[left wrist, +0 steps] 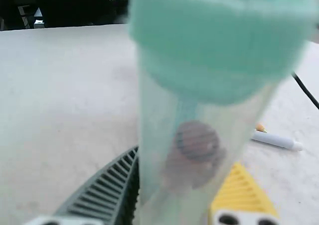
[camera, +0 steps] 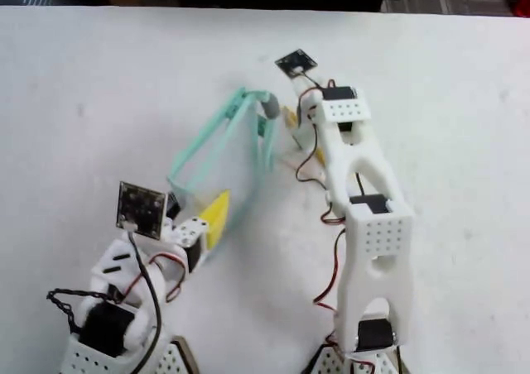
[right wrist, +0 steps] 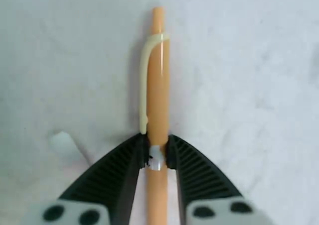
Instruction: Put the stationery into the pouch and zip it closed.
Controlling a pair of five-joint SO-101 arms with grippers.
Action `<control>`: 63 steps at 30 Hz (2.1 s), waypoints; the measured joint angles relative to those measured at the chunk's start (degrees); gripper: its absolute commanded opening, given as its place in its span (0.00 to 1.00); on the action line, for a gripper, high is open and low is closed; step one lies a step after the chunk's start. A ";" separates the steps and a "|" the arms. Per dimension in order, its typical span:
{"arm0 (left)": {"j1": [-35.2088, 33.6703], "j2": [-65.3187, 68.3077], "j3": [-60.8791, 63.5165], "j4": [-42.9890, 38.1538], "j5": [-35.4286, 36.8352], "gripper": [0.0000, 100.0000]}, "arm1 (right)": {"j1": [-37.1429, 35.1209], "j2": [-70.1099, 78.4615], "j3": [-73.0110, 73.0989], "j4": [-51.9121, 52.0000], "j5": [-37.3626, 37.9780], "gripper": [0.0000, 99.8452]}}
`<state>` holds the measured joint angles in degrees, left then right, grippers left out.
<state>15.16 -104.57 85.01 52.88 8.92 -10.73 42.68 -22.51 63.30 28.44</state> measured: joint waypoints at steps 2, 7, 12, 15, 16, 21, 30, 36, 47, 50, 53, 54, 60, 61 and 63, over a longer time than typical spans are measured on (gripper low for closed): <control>0.00 0.00 0.00 0.00 0.00 0.20 | 0.00 0.00 0.00 0.00 0.00 0.02; 0.00 0.00 0.00 0.00 0.00 0.20 | 0.00 0.00 0.00 0.00 0.00 0.02; 0.00 0.00 0.00 0.00 0.00 0.20 | 0.00 0.00 0.00 0.00 0.00 0.02; 0.00 0.00 0.00 0.00 0.00 0.20 | 0.00 0.00 0.00 0.00 0.00 0.02; 0.00 0.00 0.00 0.00 0.00 0.20 | 0.00 0.00 0.00 0.00 0.00 0.02; 0.00 0.00 0.00 0.00 0.00 0.20 | 0.00 0.00 0.00 0.00 0.00 0.02; 0.00 0.00 0.00 0.00 0.00 0.20 | -0.09 -5.63 0.26 5.63 -0.09 0.02; 0.00 0.00 0.00 0.00 0.00 0.20 | 0.00 -17.76 0.26 8.44 -0.09 0.02; 0.00 0.00 0.00 0.00 0.00 0.20 | 0.53 -40.53 0.26 14.68 -0.09 0.02; 0.00 0.00 0.00 0.00 0.00 0.20 | 0.53 -47.47 0.26 14.68 -0.09 0.02; 0.00 0.00 0.00 0.00 0.00 0.20 | 0.53 -55.03 0.26 14.68 -0.09 0.02; 0.00 0.00 0.00 0.00 0.00 0.20 | 0.44 -57.67 0.26 14.68 -0.09 0.02; 0.00 0.00 0.00 0.00 0.00 0.20 | -1.58 -73.14 0.26 19.52 -0.09 0.02; 0.00 0.00 0.00 0.00 0.00 0.20 | -2.02 -75.43 0.18 20.48 -0.09 0.02; 0.00 0.00 0.00 0.00 0.00 0.20 | -3.34 -79.74 0.18 21.80 -0.09 0.02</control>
<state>15.16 -104.57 85.01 52.88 8.92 -14.07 -37.05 -22.33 85.10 28.35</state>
